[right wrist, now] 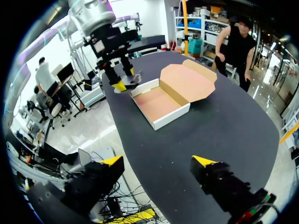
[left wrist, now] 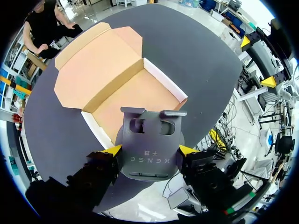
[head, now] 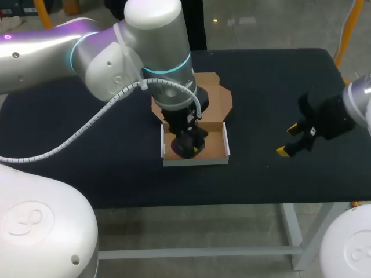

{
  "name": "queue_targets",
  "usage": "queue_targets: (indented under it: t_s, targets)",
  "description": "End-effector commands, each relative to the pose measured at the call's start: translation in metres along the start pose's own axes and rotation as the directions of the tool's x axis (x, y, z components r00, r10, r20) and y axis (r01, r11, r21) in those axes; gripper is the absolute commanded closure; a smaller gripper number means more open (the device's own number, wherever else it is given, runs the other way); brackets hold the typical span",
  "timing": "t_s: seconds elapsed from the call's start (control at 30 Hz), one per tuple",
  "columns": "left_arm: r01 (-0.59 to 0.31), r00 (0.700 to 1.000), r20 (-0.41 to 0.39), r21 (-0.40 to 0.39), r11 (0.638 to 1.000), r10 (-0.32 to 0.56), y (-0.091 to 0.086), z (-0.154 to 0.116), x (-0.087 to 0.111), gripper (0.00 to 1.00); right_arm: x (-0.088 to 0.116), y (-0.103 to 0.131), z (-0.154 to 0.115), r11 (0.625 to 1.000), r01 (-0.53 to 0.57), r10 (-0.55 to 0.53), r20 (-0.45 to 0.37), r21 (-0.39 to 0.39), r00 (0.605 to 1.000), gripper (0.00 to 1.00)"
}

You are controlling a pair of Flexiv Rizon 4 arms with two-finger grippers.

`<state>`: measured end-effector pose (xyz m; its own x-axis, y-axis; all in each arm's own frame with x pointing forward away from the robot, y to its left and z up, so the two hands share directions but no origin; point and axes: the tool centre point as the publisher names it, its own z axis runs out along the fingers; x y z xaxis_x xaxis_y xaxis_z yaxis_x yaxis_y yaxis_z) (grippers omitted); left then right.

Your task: Assemble the packaging by folding the flat box into shape, placing the metal phone stand inside, and closing the box properly

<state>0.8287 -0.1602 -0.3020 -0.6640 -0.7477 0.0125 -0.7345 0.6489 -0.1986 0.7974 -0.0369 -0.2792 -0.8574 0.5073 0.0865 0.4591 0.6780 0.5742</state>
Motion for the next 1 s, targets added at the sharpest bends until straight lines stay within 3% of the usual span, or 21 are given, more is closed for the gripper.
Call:
queue_targets:
  t_s: [0.03,0.43,1.0]
  targets:
    - [-0.016,1.0,0.009,-0.011,1.0,0.016,-0.015,0.015,0.005,1.0,0.0,-0.001,-0.002,1.0,0.001,-0.001,-0.005,-0.003,1.0,0.0]
    - [-0.04,0.999,-0.03,-0.006,0.999,0.04,-0.037,0.034,0.002,1.0,0.0,-0.001,-0.002,1.0,0.001,-0.001,-0.005,-0.003,1.0,0.0]
    - [-0.052,0.998,-0.039,-0.013,0.999,0.052,-0.054,0.063,-0.012,1.0,0.0,-0.001,-0.002,1.0,0.001,-0.001,-0.005,-0.003,1.0,0.0]
